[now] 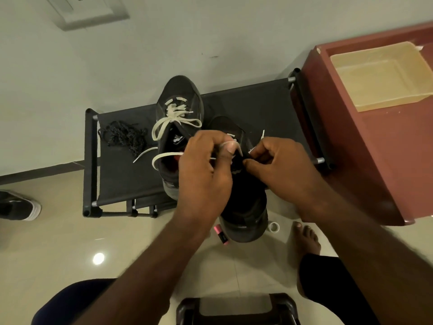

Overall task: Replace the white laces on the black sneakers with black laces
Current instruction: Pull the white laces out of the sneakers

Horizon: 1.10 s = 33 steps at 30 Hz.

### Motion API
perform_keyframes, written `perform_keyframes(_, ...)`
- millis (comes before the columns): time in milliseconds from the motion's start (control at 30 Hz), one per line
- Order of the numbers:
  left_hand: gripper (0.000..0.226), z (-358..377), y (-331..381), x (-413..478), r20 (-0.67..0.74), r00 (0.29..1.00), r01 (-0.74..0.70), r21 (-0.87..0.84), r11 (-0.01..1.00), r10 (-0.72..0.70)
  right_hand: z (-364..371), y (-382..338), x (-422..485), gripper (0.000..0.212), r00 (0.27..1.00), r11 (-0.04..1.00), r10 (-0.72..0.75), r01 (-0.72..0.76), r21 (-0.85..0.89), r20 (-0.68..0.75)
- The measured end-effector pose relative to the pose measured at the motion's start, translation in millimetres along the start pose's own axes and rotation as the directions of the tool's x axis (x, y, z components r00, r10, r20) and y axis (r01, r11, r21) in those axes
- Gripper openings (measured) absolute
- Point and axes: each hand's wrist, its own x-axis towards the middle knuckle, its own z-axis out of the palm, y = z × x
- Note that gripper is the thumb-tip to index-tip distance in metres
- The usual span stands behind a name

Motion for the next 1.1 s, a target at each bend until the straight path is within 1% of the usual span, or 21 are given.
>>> perform_keyframes(67,0.009,-1,4,3,-0.067,0.978,0.17,-0.276,0.946,-0.195,0,-1,0,0.01,1.0,1.0,0.01,-0.01,-0.003,0.004)
perform_keyframes(100,0.011,-2,4,4,-0.102,0.962,0.2,-0.362,0.91,-0.252,0,-1,0,0.009,1.0,1.0,0.012,-0.012,0.0,0.007)
perform_keyframes(133,0.014,-3,3,5,-0.142,0.959,0.182,-0.362,0.914,-0.247,0,-2,1,0.009,1.0,1.0,0.013,-0.013,0.004,0.01)
perform_keyframes(200,0.015,-6,-1,8,-0.165,0.982,0.061,-0.159,0.985,-0.087,0,-2,1,0.009,1.0,1.0,0.012,-0.012,-0.002,0.014)
perform_keyframes(267,0.016,-5,-7,6,-0.015,0.995,-0.097,0.094,0.991,0.099,0,-2,0,0.01,1.0,1.0,0.011,-0.011,-0.01,0.017)
perform_keyframes(300,0.019,-2,-11,4,0.084,0.989,-0.136,0.191,0.972,0.122,0,-2,0,0.011,1.0,1.0,0.009,-0.009,-0.006,0.016)
perform_keyframes(367,0.02,3,-14,-1,0.213,0.975,-0.133,0.342,0.93,0.061,0,-3,0,0.011,1.0,1.0,0.002,-0.003,0.005,0.016)
perform_keyframes(467,0.011,6,-14,-2,0.23,0.973,-0.114,0.428,0.897,0.014,0,-2,1,0.011,1.0,1.0,-0.006,0.006,0.012,0.015)
perform_keyframes(533,0.008,3,-12,-1,0.201,0.979,-0.116,0.367,0.923,0.043,0,-2,1,0.011,1.0,1.0,-0.009,0.009,-0.003,0.012)
perform_keyframes(633,0.006,-4,-1,3,0.045,0.999,-0.021,0.06,0.998,0.019,-1,-1,1,0.011,1.0,1.0,0.001,-0.001,-0.012,0.013)
perform_keyframes(733,0.009,-6,10,6,-0.115,0.989,0.065,-0.221,0.973,-0.092,0,-1,1,0.011,1.0,1.0,0.016,-0.016,-0.008,0.024)
perform_keyframes(767,0.012,-7,11,6,-0.144,0.983,0.073,-0.278,0.958,-0.117,0,-1,1,0.011,1.0,1.0,0.016,-0.016,-0.007,0.022)
perform_keyframes(800,0.015,-7,11,7,-0.169,0.979,0.062,-0.282,0.957,-0.114,0,-1,2,0.011,1.0,1.0,0.014,-0.013,-0.011,0.018)
perform_keyframes(833,0.017,-8,10,7,-0.191,0.979,0.024,-0.228,0.973,-0.069,0,-1,2,0.012,1.0,1.0,0.014,-0.014,-0.016,0.017)
perform_keyframes(867,0.018,-8,9,7,-0.188,0.982,-0.041,-0.127,0.991,0.017,0,-1,2,0.012,1.0,1.0,0.018,-0.018,-0.014,0.02)
perform_keyframes(900,0.019,-7,6,6,-0.143,0.982,-0.121,-0.004,0.993,0.119,0,-1,2,0.012,0.999,1.0,0.024,-0.023,-0.007,0.024)
perform_keyframes(933,0.019,-6,3,5,-0.049,0.981,-0.18,0.114,0.977,0.186,0,-1,3,0.013,0.999,1.0,0.028,-0.028,0.003,0.027)
perform_keyframes(967,0.021,-3,0,4,0.067,0.981,-0.194,0.23,0.954,0.184,0,-1,3,0.014,0.999,0.999,0.03,-0.03,0.011,0.027)
perform_keyframes(1000,0.024,1,-2,1,0.163,0.979,-0.172,0.33,0.928,0.124,0,-1,2,0.015,0.999,0.999,0.029,-0.029,0.02,0.026)
perform_keyframes(1067,0.021,6,-7,-3,0.234,0.972,-0.116,0.445,0.888,0.009,0,-2,1,0.017,0.999,0.999,0.024,-0.025,0.044,0.028)
perform_keyframes(1100,0.017,7,-9,-4,0.24,0.971,-0.113,0.465,0.878,-0.002,0,-3,0,0.018,0.999,0.998,0.022,-0.024,0.054,0.028)
